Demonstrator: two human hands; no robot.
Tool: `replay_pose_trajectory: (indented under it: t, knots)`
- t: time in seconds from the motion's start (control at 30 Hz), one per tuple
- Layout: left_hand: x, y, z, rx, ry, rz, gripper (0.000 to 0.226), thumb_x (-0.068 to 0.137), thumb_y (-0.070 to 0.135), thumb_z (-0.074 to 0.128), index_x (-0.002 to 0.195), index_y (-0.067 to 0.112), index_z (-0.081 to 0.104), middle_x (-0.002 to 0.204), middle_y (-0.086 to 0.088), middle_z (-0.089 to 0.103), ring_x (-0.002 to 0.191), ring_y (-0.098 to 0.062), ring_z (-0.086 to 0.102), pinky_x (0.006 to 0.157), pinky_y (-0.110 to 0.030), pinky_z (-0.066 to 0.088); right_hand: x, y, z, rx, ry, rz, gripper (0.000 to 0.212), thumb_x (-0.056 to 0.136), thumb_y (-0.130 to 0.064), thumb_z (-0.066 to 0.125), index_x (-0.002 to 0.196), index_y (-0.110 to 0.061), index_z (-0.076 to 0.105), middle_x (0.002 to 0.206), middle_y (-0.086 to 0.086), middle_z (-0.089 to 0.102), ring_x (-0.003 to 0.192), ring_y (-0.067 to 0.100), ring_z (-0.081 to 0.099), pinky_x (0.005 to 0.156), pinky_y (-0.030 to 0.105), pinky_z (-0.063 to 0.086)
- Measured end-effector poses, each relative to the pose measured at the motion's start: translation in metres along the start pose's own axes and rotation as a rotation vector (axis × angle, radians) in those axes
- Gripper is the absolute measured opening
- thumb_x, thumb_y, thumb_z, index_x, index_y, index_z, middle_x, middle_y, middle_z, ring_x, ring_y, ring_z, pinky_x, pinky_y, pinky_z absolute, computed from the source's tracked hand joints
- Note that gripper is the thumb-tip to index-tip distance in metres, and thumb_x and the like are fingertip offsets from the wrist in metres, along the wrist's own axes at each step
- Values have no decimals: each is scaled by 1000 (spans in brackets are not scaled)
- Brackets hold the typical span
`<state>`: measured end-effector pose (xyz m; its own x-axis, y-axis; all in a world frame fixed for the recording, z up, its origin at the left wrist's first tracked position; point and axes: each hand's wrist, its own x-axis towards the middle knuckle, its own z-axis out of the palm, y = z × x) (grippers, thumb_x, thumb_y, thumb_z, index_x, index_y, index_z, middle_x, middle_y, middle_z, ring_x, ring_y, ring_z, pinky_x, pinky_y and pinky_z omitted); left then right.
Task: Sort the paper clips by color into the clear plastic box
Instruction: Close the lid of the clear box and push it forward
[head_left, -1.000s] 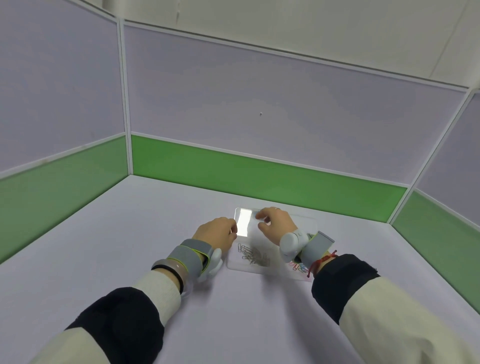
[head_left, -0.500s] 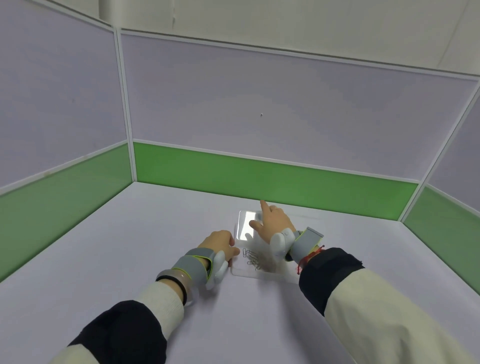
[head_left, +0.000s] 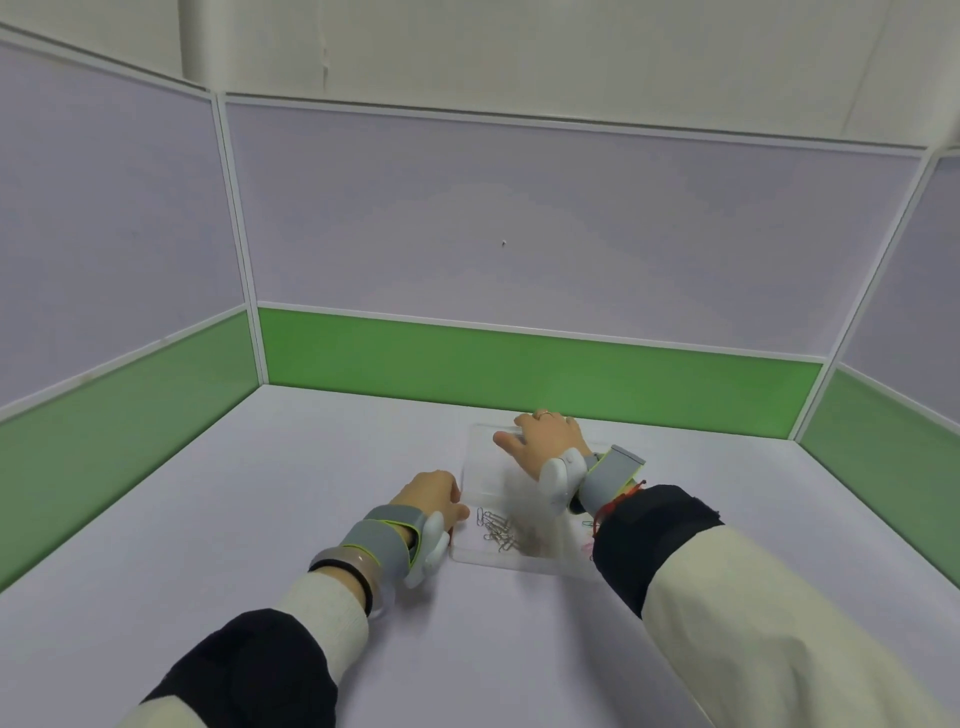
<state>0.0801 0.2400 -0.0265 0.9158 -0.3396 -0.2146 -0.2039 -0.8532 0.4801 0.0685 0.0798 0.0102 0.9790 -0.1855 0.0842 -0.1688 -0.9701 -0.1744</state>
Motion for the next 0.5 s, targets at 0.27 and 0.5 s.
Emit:
replay_pose_trajectory:
  t: [0.27,0.5]
  knots:
    - [-3,5,-1,42,10,14,21,93,21,54,107,6,59,112,-15,59,91,-25,52,81,-30,42,-33,-1,-27,353,-48,-95,40,92,-33,46,60,-12,57,60,8,53,54,17,40,52,27,31]
    - [-9,-8,0,-23,-2,53,29,94,8,39,109,0,63,69,-2,60,75,-23,56,62,-23,45,-63,9,-12,252,-238,-147,28,87,-24,57,110,-12,67,112,9,68,103,22,61,87,27,46]
